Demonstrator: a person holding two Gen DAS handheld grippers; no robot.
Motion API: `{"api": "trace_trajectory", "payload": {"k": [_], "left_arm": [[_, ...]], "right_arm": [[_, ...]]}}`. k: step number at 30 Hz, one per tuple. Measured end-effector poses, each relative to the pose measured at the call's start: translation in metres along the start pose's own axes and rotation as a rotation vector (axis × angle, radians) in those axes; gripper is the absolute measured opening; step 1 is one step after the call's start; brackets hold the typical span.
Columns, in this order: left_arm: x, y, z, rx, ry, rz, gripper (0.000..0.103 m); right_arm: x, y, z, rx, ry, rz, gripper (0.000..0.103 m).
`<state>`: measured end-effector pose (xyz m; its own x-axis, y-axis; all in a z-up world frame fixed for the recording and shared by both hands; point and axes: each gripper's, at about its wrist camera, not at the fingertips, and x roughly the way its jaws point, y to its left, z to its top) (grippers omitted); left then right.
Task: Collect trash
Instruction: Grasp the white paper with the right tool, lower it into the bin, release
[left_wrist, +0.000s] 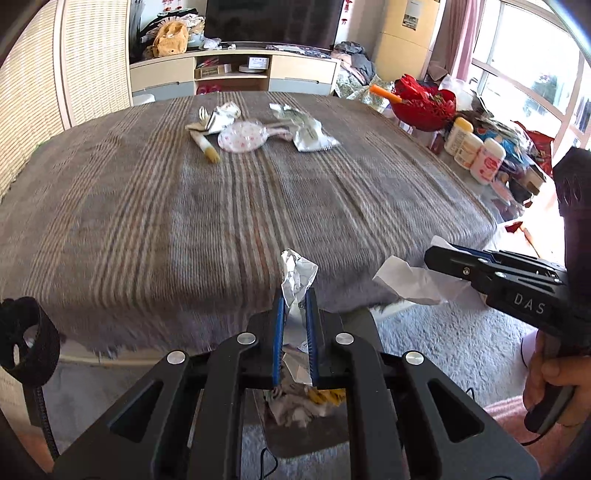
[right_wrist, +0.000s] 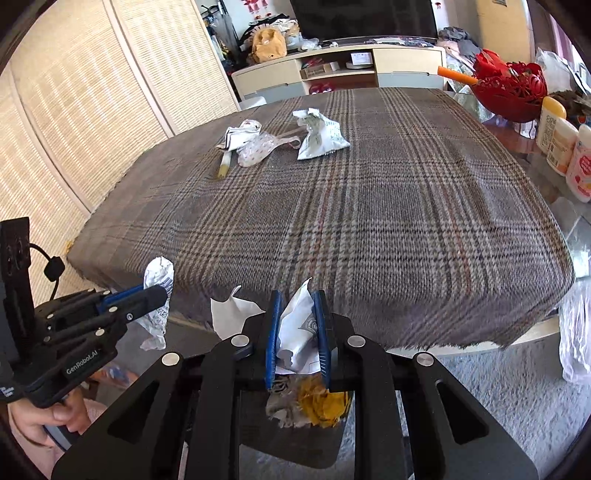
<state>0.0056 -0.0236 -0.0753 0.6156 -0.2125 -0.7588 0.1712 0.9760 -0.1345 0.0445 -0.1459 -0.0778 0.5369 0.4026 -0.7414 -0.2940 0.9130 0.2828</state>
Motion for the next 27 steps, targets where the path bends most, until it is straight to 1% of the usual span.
{"api": "trace_trajectory", "payload": {"k": [4,8,11,14,17,21,24,27], "left_arm": [[0.003,0.000,-0.030,-0.032,0.028,-0.020,0.010],[0.018,-0.005,-0.061,-0.049,0.083,-0.045,0.010],[0.032,-0.010,-0.082,-0.041,0.119,-0.035,0.010],[0.050,-0.010,-0.097,-0.055,0.180,-0.056,0.010],[0.067,-0.011,-0.107,-0.047,0.220,-0.046,0.010],[0.084,-0.006,-0.116,-0.072,0.268,-0.051,0.010],[0.088,-0.005,-0.117,-0.079,0.274,-0.057,0.011],[0.089,-0.005,-0.116,-0.084,0.267,-0.062,0.014]], "right_arm": [[0.004,0.001,-0.025,0.009,0.026,-0.009,0.020],[0.017,-0.002,-0.049,0.042,0.060,-0.021,0.020],[0.032,-0.004,-0.066,0.070,0.096,-0.031,0.020],[0.048,-0.007,-0.082,0.086,0.137,-0.046,0.020],[0.063,-0.012,-0.090,0.098,0.174,-0.079,0.020],[0.076,-0.018,-0.094,0.132,0.205,-0.072,0.022],[0.077,-0.018,-0.094,0.141,0.203,-0.068,0.022],[0.076,-0.018,-0.094,0.150,0.200,-0.064,0.022]]}}
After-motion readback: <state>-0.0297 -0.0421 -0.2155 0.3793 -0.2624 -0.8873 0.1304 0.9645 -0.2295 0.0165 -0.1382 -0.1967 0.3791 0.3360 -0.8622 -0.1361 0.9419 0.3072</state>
